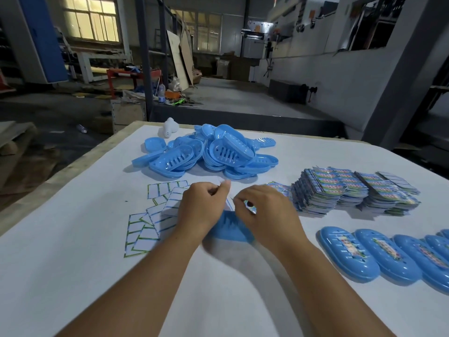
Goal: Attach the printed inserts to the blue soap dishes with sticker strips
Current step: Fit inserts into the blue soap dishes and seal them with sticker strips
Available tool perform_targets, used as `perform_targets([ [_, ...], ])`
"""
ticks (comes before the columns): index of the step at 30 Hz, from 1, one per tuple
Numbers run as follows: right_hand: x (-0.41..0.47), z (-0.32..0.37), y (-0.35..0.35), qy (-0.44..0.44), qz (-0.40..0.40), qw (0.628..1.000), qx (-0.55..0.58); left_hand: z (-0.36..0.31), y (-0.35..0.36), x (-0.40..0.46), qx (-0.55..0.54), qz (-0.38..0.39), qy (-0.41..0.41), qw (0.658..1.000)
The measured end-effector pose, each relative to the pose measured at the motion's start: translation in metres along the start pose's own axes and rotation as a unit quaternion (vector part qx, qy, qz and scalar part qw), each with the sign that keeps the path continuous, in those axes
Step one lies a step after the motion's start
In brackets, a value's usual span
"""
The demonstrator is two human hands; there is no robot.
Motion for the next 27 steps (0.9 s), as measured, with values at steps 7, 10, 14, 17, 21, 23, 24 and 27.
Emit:
perform_targets([
  [7,0.000,-0.026,0.002,0.150,-0.029,0.970,0.188,-0.001,0.005,0.004,-0.168,0.020,-0.018,0.985],
  [10,-0.003,-0.048,0.013,0.277,-0.001,0.896,0.347,-0.009,0.016,-0.003,-0.212,0.081,-0.012,0.974],
  [14,-0.004,-0.054,0.021,0.314,0.018,0.846,0.430,-0.014,0.019,-0.007,-0.214,0.107,-0.023,0.971],
  [17,-0.003,-0.058,0.022,0.319,0.015,0.840,0.439,-0.015,0.015,-0.007,-0.199,0.097,-0.029,0.975],
  [21,-0.002,-0.058,0.023,0.312,0.021,0.846,0.432,-0.017,0.015,-0.008,-0.194,0.108,-0.027,0.975],
  [23,-0.002,-0.058,0.024,0.308,0.022,0.849,0.428,-0.018,0.015,-0.008,-0.190,0.112,-0.021,0.975],
  [24,-0.002,-0.058,0.024,0.308,0.022,0.849,0.429,-0.019,0.015,-0.008,-0.188,0.114,-0.019,0.975],
  [27,-0.002,-0.058,0.023,0.305,0.024,0.849,0.431,-0.021,0.015,-0.009,-0.184,0.116,-0.015,0.976],
])
Point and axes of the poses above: each hand's wrist, its own x-axis towards the middle knuckle, its own y-axis out of the palm, z = x × y, the point moved 8 cm from there along x, towards the middle knuckle, and after that the axes turned 13 degrees about -x, right-handed, at the moved point
